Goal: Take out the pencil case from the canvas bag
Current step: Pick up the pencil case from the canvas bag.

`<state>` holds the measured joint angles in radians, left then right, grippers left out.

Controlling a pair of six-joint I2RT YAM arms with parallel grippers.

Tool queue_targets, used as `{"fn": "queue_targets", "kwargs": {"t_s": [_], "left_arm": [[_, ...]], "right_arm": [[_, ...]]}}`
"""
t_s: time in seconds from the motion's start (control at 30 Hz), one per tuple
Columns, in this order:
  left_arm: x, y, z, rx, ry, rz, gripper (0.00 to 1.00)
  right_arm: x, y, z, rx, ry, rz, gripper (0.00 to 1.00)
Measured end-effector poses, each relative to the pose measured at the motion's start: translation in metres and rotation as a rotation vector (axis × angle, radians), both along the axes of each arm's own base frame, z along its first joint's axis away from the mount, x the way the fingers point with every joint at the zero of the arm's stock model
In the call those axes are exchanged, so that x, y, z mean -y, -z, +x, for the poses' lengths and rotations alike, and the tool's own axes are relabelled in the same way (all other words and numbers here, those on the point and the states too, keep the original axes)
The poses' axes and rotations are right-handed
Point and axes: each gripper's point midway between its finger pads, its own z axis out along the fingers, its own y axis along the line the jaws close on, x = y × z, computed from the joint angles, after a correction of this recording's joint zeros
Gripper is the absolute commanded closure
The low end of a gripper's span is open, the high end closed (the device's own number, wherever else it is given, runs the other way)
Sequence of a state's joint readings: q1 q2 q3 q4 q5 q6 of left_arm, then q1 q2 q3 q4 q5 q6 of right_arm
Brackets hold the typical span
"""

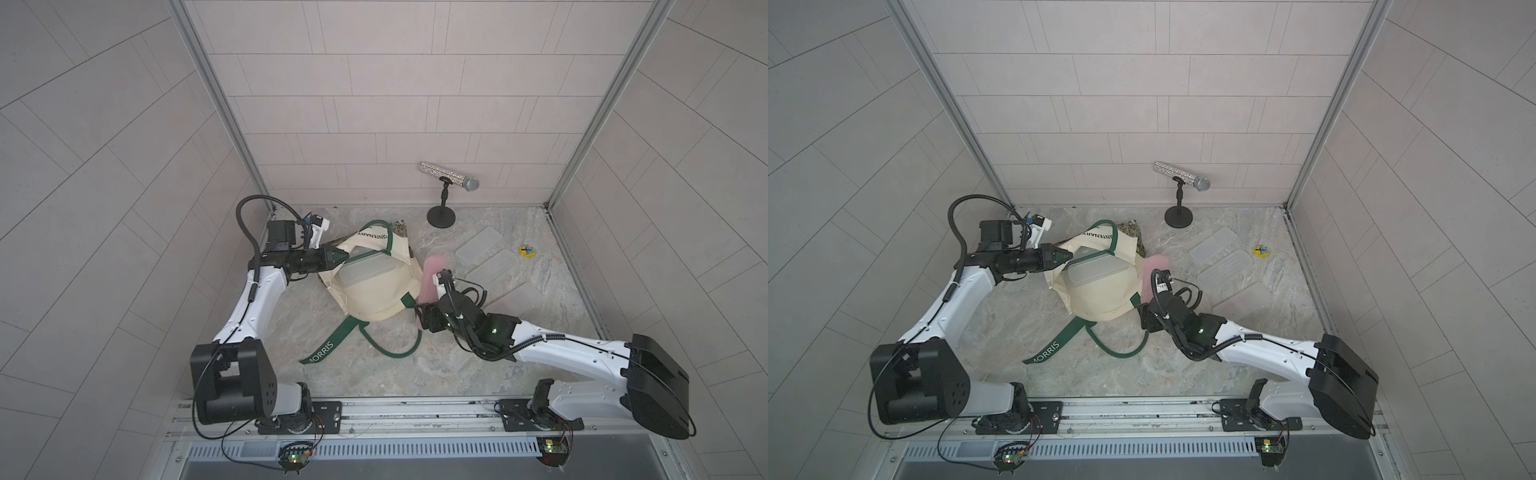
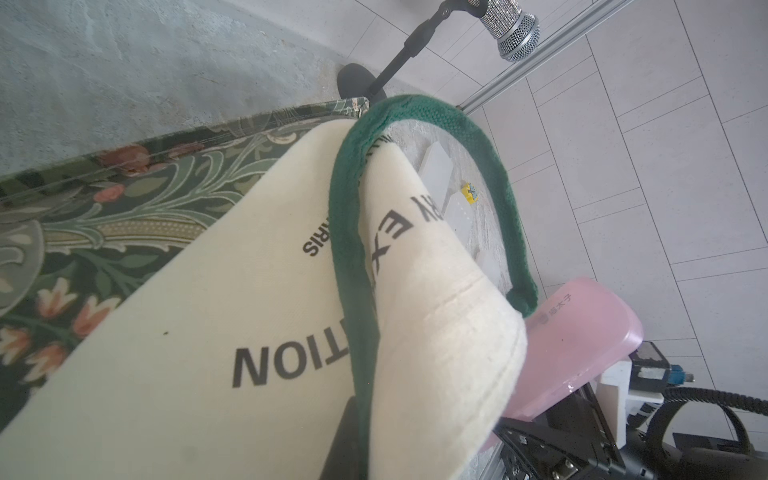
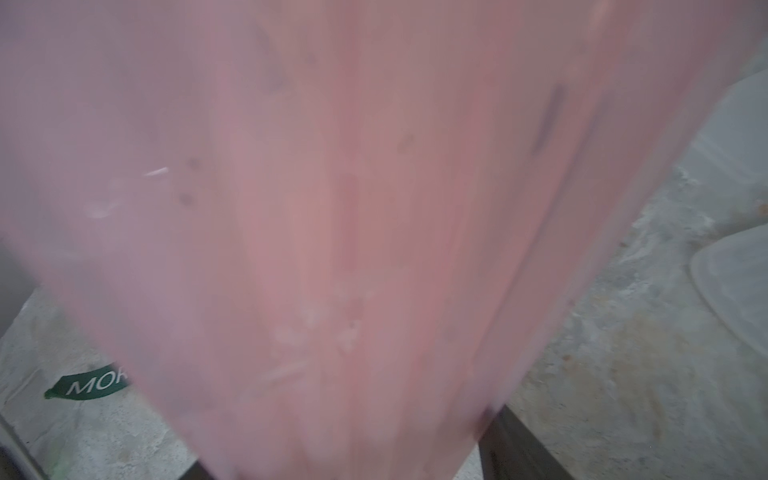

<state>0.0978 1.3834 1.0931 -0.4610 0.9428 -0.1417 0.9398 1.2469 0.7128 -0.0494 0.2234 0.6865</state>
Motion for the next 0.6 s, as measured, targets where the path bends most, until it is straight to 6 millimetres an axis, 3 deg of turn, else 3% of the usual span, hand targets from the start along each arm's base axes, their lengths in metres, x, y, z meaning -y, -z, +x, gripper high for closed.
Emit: {"fn": "queue_targets", "kwargs": {"t_s": [0.6], "left_arm": [[-0.001, -0.001, -0.002, 0.002, 0.004, -0.009, 1.00]], "right_arm": [[0.057, 0.002, 0.020, -0.065, 0.159, -0.248, 0.34]]}}
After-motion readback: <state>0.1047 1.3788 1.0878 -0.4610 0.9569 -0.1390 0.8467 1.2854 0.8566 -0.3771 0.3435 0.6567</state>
